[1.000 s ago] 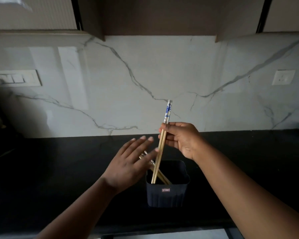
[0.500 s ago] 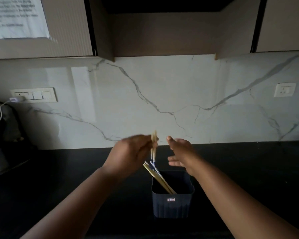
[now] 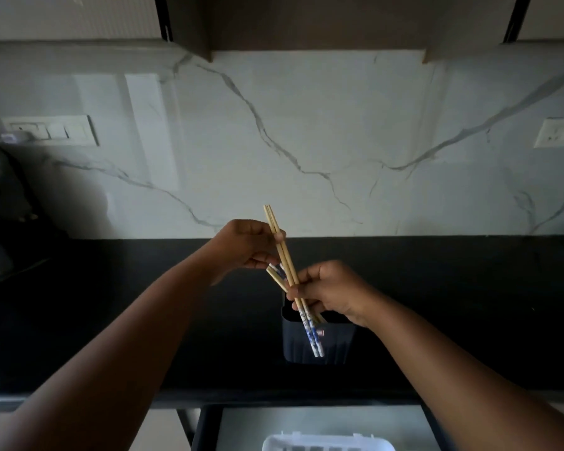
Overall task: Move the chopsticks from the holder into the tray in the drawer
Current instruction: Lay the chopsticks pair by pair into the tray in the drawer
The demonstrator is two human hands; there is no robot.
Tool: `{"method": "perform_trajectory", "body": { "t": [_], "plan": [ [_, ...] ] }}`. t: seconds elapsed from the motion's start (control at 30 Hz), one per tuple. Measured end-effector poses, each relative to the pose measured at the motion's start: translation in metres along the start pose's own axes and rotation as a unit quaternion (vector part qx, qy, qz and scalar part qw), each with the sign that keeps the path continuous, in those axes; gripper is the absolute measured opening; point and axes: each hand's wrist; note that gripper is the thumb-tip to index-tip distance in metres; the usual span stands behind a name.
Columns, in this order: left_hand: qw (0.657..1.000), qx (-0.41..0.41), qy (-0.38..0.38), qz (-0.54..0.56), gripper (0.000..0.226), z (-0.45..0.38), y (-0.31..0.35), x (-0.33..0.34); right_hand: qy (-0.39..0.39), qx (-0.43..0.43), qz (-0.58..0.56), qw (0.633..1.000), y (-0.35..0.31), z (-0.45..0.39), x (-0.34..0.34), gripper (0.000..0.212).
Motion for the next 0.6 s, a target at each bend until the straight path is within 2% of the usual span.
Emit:
{"method": "perform_trajectory", "body": {
  "t": [0.07, 0.13, 0.2, 0.27, 0.33, 0.4, 0.43, 0.47, 0.5, 0.6],
  "plan": [
    [0.999, 0.027, 0.034, 0.023, 0.038, 0.002, -0.024, 0.01, 0.015, 0.013, 0.051, 0.999, 0.02, 0.002, -0.001, 0.008],
    [0.993, 0.044, 0.092, 0.067, 0.033, 0.003, -0.056, 0.02, 0.017, 0.018, 0.123, 0.992, 0.048, 0.008, -0.004, 0.007],
    [0.984, 0.039, 0.143, 0.097, 0.034, 0.006, -0.092, 0.028, -0.004, 0.029, 0.174, 0.984, 0.081, 0.019, -0.008, 0.008],
    [0.982, 0.01, 0.172, 0.078, 0.049, 0.01, -0.127, 0.038, -0.023, 0.066, 0.201, 0.977, 0.12, 0.033, -0.014, 0.008],
    [0.983, -0.029, 0.18, -0.01, 0.058, 0.015, -0.159, 0.051, -0.036, 0.108, 0.236, 0.965, 0.156, 0.047, -0.021, 0.006],
    [0.976, -0.042, 0.156, -0.145, 0.057, 0.019, -0.185, 0.066, -0.059, 0.14, 0.281, 0.948, 0.188, 0.056, -0.026, 0.022],
    [0.967, -0.039, 0.133, -0.216, 0.048, 0.019, -0.198, 0.074, -0.075, 0.151, 0.302, 0.938, 0.202, 0.06, -0.028, 0.029],
    [0.955, -0.037, 0.102, -0.277, 0.041, 0.019, -0.21, 0.083, -0.096, 0.156, 0.327, 0.927, 0.213, 0.063, -0.028, 0.03],
    [0.939, -0.039, 0.063, -0.335, 0.044, 0.019, -0.221, 0.091, -0.117, 0.154, 0.354, 0.915, 0.224, 0.066, -0.028, 0.027],
    [0.878, -0.044, -0.012, -0.476, 0.065, 0.023, -0.245, 0.111, -0.151, 0.146, 0.418, 0.884, 0.257, 0.07, -0.022, 0.018]
  ]
}}
Point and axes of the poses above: each hand's wrist, its own z-axis away from the middle knuckle, its own x-axis out of the palm, y = z × x, and after that the axes turned 12 degrees about -z, right-handed
